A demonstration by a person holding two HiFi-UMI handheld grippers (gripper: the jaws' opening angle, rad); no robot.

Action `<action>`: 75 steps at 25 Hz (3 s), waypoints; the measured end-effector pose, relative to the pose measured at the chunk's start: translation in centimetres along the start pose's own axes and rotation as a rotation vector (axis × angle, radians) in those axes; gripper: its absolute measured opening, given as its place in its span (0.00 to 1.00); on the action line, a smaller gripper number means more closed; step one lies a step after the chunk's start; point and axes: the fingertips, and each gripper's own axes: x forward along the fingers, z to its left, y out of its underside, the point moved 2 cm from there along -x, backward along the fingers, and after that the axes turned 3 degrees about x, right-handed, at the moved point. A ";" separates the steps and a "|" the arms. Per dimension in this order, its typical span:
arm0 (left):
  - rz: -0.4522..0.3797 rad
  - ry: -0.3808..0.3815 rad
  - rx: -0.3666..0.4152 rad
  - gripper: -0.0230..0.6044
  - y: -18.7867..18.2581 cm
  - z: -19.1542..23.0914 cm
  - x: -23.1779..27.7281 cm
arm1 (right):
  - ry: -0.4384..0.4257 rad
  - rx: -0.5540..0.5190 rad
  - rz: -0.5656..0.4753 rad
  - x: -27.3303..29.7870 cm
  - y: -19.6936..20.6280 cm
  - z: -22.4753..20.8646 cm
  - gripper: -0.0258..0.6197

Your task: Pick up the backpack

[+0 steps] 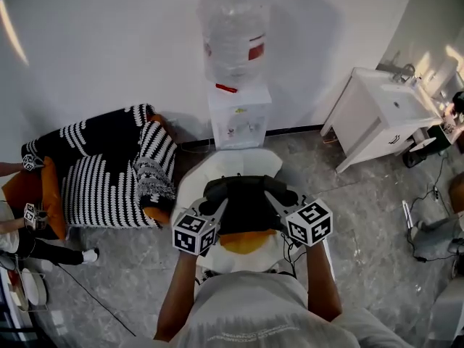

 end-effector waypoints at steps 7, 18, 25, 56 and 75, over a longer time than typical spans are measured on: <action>-0.029 -0.035 0.080 0.13 -3.1 -0.1 -0.8 | 0.010 -0.035 -0.050 -1.1 -3.0 0.4 0.09; -0.101 -0.057 0.177 0.12 -8.5 -0.4 -2.5 | 0.014 -0.071 -0.142 -3.3 -8.4 1.7 0.09; -0.161 -0.065 0.216 0.12 -11.5 -1.0 -4.0 | 0.013 -0.105 -0.195 -4.8 -11.3 2.7 0.09; -0.354 -0.091 0.319 0.12 -20.7 -3.0 -9.4 | -0.004 -0.190 -0.311 -9.1 -19.6 5.8 0.09; -0.343 -0.074 0.316 0.12 -21.0 -3.3 -8.9 | 0.020 -0.231 -0.284 -9.2 -19.5 5.4 0.09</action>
